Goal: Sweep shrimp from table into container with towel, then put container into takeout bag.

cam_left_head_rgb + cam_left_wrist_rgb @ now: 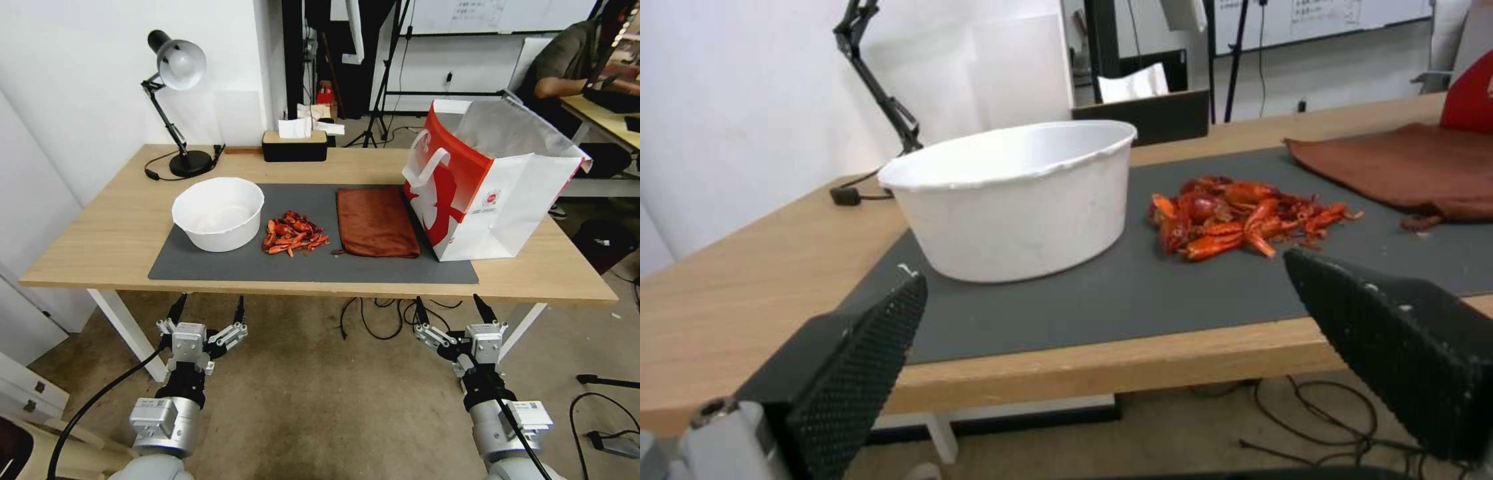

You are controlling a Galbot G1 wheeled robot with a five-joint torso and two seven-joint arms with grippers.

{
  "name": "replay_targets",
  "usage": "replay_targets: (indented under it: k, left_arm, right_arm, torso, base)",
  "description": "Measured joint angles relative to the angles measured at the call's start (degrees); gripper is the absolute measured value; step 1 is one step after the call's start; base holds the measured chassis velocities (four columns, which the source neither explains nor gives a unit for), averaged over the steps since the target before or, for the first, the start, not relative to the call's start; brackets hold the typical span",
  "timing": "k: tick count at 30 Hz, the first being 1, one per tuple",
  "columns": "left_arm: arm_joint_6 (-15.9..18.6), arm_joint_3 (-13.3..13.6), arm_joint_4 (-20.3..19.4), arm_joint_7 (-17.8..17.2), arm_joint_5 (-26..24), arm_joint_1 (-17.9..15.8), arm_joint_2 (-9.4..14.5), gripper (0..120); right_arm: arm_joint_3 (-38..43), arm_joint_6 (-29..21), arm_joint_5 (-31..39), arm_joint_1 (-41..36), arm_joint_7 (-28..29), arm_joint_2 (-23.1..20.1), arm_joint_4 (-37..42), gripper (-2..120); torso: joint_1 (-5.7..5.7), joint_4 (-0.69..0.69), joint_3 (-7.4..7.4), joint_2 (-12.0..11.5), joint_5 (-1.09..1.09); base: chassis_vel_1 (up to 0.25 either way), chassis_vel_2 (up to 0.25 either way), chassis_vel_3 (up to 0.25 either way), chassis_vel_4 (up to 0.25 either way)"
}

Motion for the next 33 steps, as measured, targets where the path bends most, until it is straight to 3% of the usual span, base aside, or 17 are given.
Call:
replay_targets:
  k: [28, 31, 33]
  left_arm:
    - [0.1, 0.0, 0.0, 0.0, -0.1, -0.1, 0.0, 100]
    - [0.5, 0.0, 0.1, -0.1, -0.5, -0.4, 0.1, 100]
    - [3.4, -0.2, 0.3, -1.0, -2.9, -2.2, 0.6, 100]
  right_arm:
    - [-0.1, -0.3, 0.1, 0.2, 0.0, 0.0, 0.0, 100]
    - [-0.4, -2.2, 0.8, 1.4, 0.0, -0.2, -0.8, 100]
    - [-1.4, -6.3, 2.4, 3.9, 0.0, -0.5, -2.5, 100]
  torso:
    - [0.00, 0.00, 0.00, 0.0, 0.00]
    - [0.00, -0.02, 0.00, 0.0, -0.02]
    - [0.00, 0.01, 0.00, 0.0, 0.01]
  base:
    - [0.000, 0.000, 0.000, 0.000]
    - [0.000, 0.000, 0.000, 0.000]
    - [0.000, 0.000, 0.000, 0.000]
